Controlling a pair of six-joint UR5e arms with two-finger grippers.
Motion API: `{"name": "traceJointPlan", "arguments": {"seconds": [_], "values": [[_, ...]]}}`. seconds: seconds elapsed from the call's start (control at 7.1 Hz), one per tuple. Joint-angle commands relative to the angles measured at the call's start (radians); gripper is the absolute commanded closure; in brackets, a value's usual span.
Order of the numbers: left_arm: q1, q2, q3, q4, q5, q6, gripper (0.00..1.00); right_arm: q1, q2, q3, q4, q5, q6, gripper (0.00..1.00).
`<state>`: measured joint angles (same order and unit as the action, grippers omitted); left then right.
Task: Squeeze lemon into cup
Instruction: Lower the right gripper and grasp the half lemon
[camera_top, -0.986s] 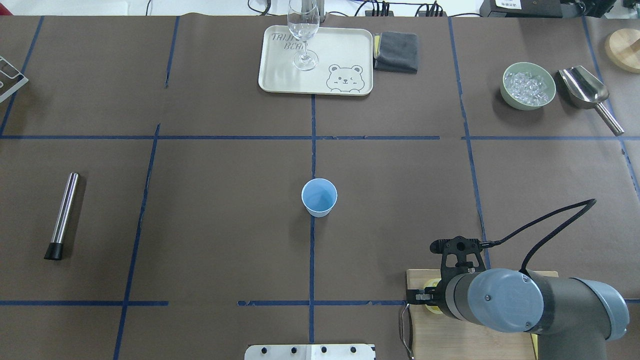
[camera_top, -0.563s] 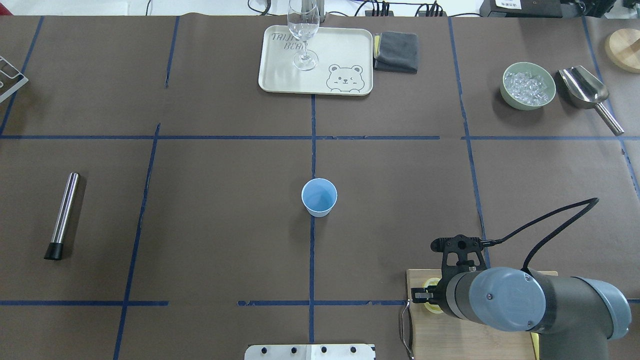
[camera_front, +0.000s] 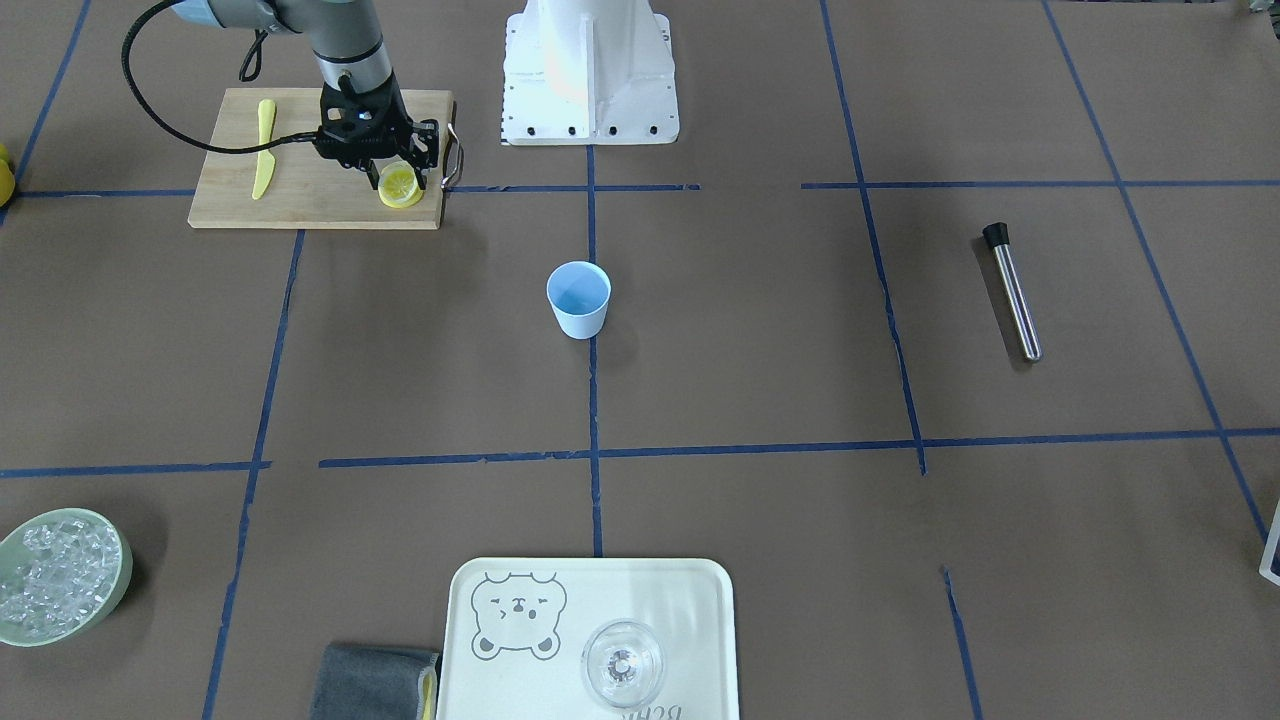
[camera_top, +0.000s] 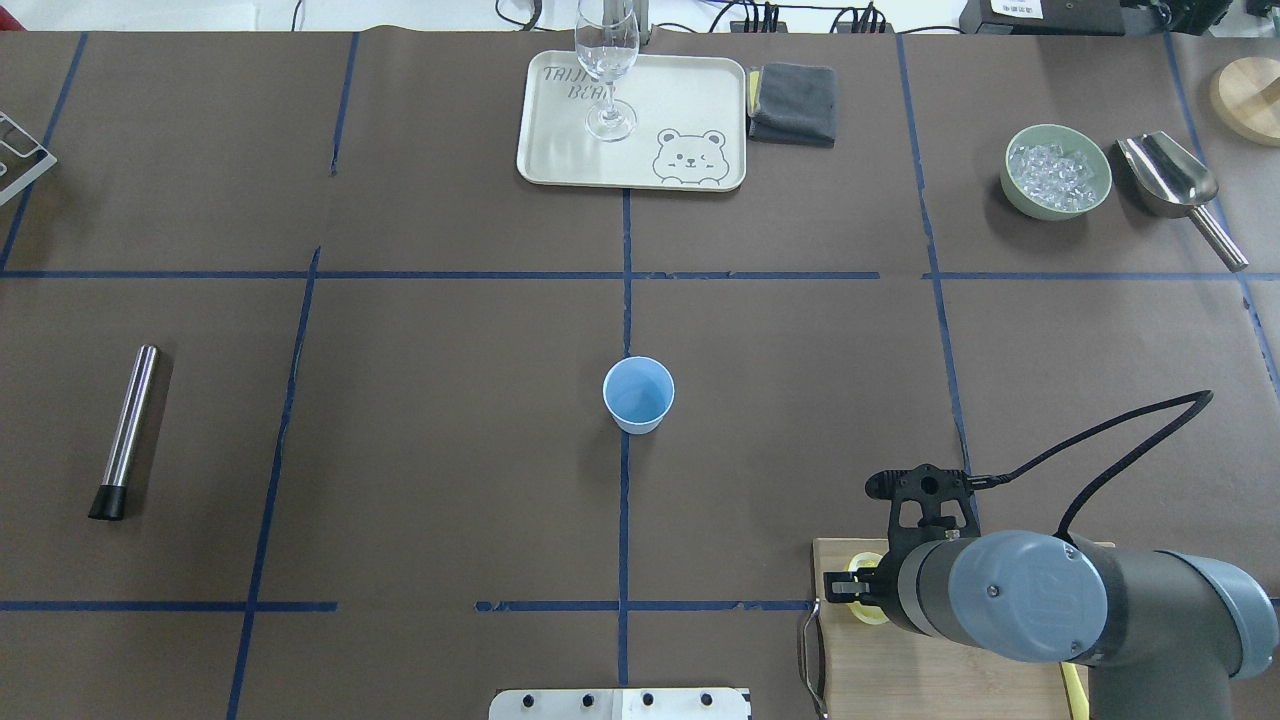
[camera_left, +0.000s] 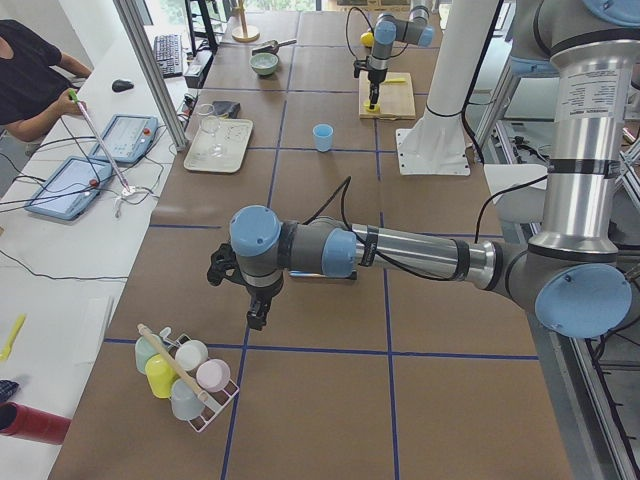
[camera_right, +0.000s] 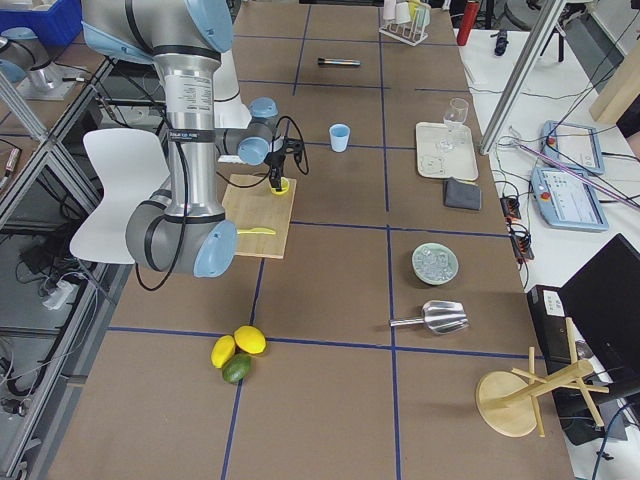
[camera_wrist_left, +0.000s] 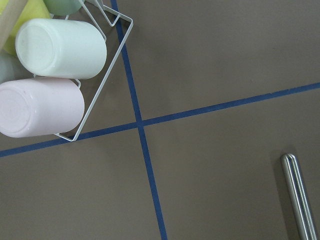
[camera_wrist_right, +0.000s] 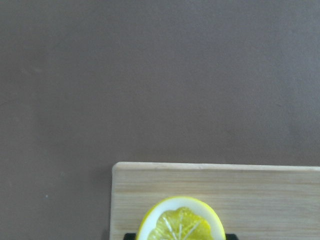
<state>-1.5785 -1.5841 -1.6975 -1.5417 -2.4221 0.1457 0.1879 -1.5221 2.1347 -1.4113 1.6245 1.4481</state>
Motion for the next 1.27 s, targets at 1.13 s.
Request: {"name": "traceJointPlan", "arguments": {"seconds": [1.13], "values": [[-0.002, 0.003, -0.008, 0.0, 0.0, -0.002, 0.0, 0.079, 0.006, 0.099, -0.009, 0.009, 0.0, 0.5]]}}
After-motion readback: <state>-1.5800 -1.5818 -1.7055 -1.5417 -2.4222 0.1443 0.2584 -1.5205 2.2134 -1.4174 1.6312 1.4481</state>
